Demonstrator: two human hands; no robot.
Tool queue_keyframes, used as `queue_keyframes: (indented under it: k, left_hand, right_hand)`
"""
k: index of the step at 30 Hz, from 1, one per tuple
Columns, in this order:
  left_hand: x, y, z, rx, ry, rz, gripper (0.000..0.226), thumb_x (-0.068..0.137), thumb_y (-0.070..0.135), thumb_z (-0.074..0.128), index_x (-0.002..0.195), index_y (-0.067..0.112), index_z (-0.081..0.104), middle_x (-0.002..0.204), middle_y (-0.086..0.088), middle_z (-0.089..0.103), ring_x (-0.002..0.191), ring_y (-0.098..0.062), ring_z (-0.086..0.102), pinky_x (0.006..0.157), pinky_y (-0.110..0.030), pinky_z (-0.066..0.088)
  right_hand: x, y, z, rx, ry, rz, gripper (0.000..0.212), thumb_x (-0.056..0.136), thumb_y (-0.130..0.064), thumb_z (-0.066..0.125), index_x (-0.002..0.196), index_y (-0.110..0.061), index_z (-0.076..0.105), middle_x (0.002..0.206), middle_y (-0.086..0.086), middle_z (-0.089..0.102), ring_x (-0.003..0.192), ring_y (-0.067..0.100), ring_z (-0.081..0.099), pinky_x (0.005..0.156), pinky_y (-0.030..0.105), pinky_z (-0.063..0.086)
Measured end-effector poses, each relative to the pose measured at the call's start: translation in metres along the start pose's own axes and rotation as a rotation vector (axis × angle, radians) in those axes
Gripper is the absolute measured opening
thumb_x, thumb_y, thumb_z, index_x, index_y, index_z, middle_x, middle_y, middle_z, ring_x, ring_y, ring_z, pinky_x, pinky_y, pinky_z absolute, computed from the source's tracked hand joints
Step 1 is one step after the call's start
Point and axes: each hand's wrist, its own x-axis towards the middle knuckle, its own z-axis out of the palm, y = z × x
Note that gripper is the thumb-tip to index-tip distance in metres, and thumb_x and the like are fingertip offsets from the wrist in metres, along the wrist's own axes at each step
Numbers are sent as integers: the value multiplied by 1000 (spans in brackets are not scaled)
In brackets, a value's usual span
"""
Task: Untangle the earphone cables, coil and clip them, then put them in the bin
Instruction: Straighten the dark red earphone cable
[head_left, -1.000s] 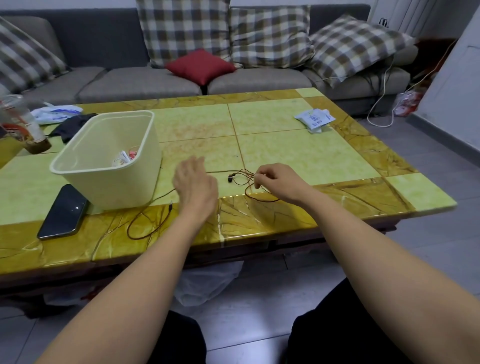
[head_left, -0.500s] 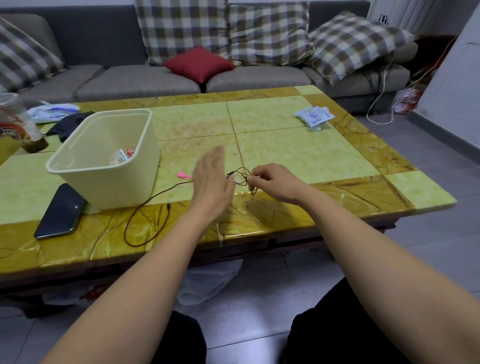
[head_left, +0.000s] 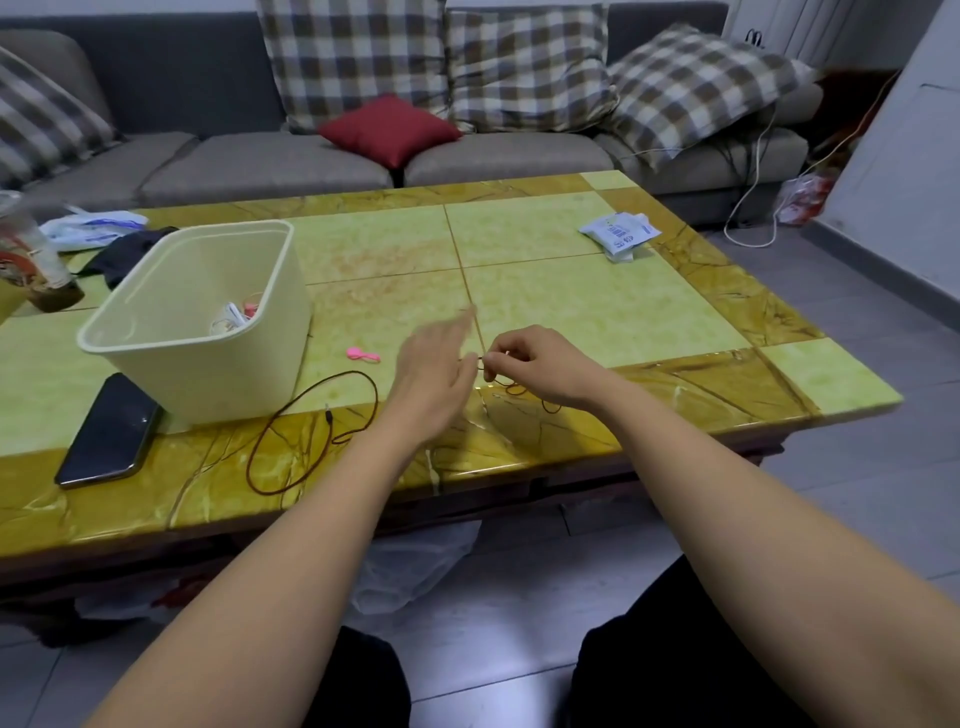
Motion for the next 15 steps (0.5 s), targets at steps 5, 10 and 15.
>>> queue_keyframes:
  k: [5,10,15]
  left_hand:
    - [0,-2,-7,-141,91,-326,27,103,13,30,101,14,56,96,-7,63,85,-23,55,71,-35,41]
    - [3,-31,-21,-59,242,-622,35,103,10,29,112,6,63,115,-10,65,107,-31,58,80,-33,37]
    - [0,-25,-9,145,142,-455,49,95,15,47,143,10,41,149,-11,40,137,-30,31,112,-42,25]
  right_hand:
    - [0,9,-10,3,39,27,25,96,-34,58,86,-15,72,72,-1,61,64,11,49,57,23,37]
    - [-2,21,-21,78,158,76,28,99,-32,53,87,-15,71,85,-1,68,68,8,52,61,25,38]
    - [0,12,-16,69,138,32,24,98,-32,54,87,-20,71,71,2,64,61,16,49,58,29,41]
